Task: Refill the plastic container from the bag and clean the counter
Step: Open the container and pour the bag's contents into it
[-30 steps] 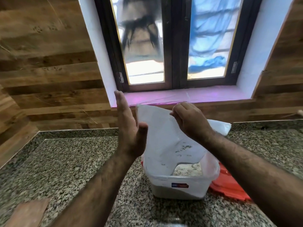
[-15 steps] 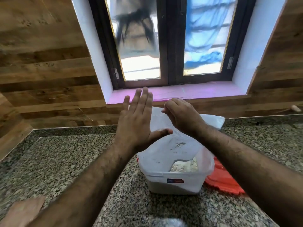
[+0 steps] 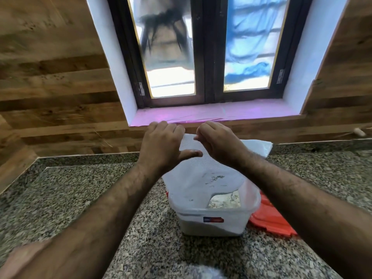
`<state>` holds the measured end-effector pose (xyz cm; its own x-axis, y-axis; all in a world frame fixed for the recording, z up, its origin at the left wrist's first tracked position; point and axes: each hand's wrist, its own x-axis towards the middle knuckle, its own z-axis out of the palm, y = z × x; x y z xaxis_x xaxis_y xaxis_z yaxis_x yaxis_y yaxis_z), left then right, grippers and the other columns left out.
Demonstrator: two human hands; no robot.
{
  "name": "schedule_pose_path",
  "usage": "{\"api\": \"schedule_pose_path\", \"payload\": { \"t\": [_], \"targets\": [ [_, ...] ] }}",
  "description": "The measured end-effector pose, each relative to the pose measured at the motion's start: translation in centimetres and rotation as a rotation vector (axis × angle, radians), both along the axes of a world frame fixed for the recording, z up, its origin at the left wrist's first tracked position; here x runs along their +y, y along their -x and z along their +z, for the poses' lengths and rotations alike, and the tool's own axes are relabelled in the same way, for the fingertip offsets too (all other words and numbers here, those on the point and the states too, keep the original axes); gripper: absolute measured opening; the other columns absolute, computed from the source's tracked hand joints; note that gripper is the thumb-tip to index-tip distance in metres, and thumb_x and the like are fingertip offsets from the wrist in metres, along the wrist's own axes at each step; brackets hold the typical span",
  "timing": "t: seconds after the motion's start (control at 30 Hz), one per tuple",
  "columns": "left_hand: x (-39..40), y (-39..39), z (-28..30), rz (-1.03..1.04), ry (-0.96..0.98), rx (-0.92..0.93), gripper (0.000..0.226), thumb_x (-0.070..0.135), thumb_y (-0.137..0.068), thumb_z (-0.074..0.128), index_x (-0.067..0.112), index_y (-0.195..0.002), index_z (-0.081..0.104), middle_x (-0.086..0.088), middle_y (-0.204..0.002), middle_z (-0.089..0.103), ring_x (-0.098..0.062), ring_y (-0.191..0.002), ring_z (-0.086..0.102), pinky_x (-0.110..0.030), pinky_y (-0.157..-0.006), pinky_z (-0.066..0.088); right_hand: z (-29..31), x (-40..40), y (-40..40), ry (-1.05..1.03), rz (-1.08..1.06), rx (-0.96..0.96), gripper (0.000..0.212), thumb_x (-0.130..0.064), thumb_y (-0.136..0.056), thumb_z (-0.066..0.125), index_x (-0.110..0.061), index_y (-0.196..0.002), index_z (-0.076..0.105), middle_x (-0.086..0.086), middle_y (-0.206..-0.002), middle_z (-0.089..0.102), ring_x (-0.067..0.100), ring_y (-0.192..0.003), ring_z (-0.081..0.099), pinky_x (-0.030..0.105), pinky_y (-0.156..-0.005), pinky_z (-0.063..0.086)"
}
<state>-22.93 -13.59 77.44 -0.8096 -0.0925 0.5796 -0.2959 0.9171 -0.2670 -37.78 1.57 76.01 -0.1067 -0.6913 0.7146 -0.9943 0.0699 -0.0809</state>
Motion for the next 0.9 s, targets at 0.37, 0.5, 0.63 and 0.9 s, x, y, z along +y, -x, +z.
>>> {"api": "schedule_pose_path", "payload": {
  "t": [0.37, 0.5, 0.63, 0.9],
  "targets": [
    [-2.4, 0.8, 0.4, -0.180, -0.063, 0.176, 0.060, 0.071, -0.096, 0.055, 0.020, -0.069, 0.037, 0.001, -0.058, 0.037, -0.020, -0.056, 0.036, -0.033, -0.061, 0.026, 0.4, 5.8, 0.0, 0.078, -0.160, -0.151, 0.103, -0.078, -0.101, 0.016, 0.001, -0.167, 0.023, 0.017, -0.176, 0.019, 0.030, -0.165, 0.018, 0.050, -0.133, 0.020],
    [-2.9, 1.3, 0.3, -0.224, -0.087, 0.178, 0.059, 0.065, -0.100, 0.059, 0.019, -0.066, 0.043, 0.001, -0.057, 0.039, -0.022, -0.058, 0.036, -0.034, -0.060, 0.029, -2.2, 7.3, 0.2, -0.121, -0.117, -0.124, 0.114, -0.088, -0.094, 0.021, -0.004, -0.170, 0.011, 0.013, -0.179, 0.003, 0.028, -0.167, 0.005, 0.056, -0.133, 0.015],
    [-3.1, 1.8, 0.3, -0.282, -0.126, 0.193, 0.057, 0.061, -0.100, 0.062, 0.019, -0.066, 0.043, -0.001, -0.056, 0.042, -0.022, -0.057, 0.036, -0.033, -0.061, 0.030, -2.1, 7.5, 0.0, 0.006, -0.132, -0.125, 0.121, -0.089, -0.092, 0.023, 0.004, -0.168, 0.007, 0.019, -0.178, -0.002, 0.033, -0.167, 0.001, 0.053, -0.134, 0.009],
    [-4.0, 1.6, 1.9, -0.352, -0.112, 0.194, 0.059, 0.055, -0.102, 0.066, 0.020, -0.066, 0.035, 0.000, -0.056, 0.035, -0.024, -0.054, 0.034, -0.037, -0.055, 0.038, -2.1, 8.0, 0.2, -0.036, -0.157, 0.005, 0.125, -0.092, -0.090, 0.016, 0.006, -0.167, 0.011, 0.021, -0.177, -0.001, 0.037, -0.166, 0.003, 0.061, -0.132, 0.012]
  ]
}}
